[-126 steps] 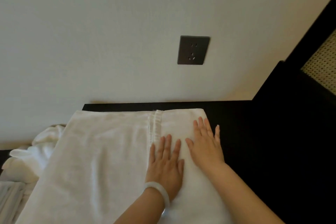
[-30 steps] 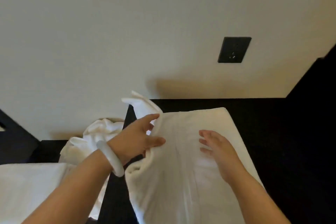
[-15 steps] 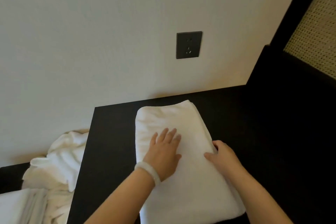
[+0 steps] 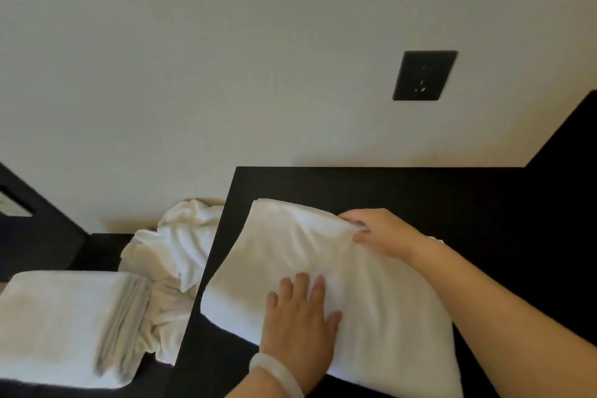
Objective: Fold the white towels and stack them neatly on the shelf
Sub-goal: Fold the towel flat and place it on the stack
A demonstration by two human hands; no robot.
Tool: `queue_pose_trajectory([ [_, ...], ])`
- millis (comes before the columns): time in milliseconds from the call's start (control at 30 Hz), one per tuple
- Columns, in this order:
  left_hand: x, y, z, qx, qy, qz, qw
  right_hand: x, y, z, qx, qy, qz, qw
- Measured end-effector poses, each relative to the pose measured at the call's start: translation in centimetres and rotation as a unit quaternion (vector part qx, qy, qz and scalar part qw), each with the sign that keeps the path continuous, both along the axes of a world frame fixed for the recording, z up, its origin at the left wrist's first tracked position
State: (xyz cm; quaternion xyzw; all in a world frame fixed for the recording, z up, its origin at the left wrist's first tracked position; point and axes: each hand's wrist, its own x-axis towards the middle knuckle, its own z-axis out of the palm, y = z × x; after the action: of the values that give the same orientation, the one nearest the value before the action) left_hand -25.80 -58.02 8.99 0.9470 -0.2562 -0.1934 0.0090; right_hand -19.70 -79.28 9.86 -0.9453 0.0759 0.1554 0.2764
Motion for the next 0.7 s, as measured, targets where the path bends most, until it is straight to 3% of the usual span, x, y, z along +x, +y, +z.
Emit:
queue_pose_trajectory([
  [100, 3.7, 2.2, -0.6, -0.115, -0.025, 0.028, 0.993, -0.4, -1.1, -0.2, -0.089, -0.003, -0.033, 0.995],
  [167, 6.2, 2.9, -1.1, -0.14, -0.025, 0.025, 0.99, -1.3, -1.8, -0.5, -0.117, -0.005, -0.071, 0.991],
  [300, 11.4, 3.4, -1.9, -0.085, -0.11, -0.011, 0.99, -3.7, -3.3, -1.7, -0.206, -0.04, -0.133, 0.969],
  [400, 14.3, 3.7, -2.9, -0.055, -0.08, -0.016, 0.995, -6.1, -4.0, -2.9, -0.241, -0.073, -0.203, 0.946],
  [500, 14.1, 4.3, -4.4, -0.067, -0.02, -0.001, 0.998, -7.6, -3.9, -4.0, -0.199, -0.101, -0.261, 0.939],
  [700, 7.2, 6.0, -4.9, -0.101, -0.018, 0.085, 0.991, -8.2, -3.8, -3.7, -0.086, -0.114, -0.31, 0.94],
])
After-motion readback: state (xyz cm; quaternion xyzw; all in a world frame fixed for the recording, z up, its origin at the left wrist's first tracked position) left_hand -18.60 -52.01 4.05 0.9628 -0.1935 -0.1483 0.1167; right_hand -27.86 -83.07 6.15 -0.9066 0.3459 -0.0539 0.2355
